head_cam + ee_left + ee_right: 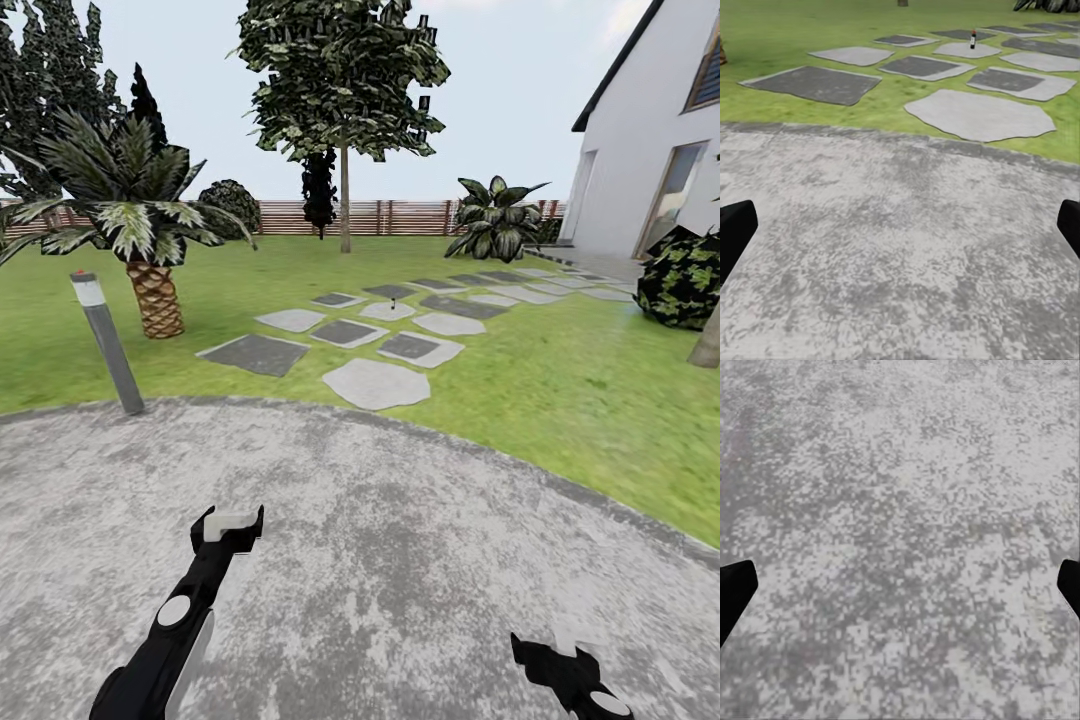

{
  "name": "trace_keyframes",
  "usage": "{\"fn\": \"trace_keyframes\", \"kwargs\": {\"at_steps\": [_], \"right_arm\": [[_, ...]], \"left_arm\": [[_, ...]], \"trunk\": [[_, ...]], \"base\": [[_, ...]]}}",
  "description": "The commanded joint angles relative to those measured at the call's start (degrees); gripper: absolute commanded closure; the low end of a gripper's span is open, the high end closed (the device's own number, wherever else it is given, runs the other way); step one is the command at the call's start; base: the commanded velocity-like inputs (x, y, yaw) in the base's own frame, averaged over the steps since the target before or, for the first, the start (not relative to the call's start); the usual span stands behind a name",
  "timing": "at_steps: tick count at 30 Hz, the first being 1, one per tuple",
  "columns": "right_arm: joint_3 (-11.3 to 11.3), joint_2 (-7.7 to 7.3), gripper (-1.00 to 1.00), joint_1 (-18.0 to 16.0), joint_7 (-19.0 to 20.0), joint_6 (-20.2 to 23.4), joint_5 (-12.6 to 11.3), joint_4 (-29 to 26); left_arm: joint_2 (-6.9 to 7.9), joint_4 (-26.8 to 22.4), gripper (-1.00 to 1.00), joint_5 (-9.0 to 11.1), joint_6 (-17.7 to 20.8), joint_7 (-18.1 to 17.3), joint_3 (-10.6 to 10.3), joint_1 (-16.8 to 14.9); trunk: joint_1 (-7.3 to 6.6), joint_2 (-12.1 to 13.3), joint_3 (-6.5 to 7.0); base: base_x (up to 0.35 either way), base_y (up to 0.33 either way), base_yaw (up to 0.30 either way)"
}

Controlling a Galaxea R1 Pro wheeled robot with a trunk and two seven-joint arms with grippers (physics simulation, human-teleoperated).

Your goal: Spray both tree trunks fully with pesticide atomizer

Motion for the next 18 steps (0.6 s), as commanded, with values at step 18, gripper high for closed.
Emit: {"fn": "trace_keyframes", "kwargs": {"at_steps": [18], "right_arm": [[-0.1, 0.00, -1.00, 0.0, -0.1, 0.0, 0.0, -1.9]], "left_arm": [[0.00, 0.0, -1.00, 0.0, 0.0, 0.0, 0.0, 0.0]], "trunk": [[0.00, 0.0, 0.00]], "base": [[0.327, 0.000, -0.067]]}}
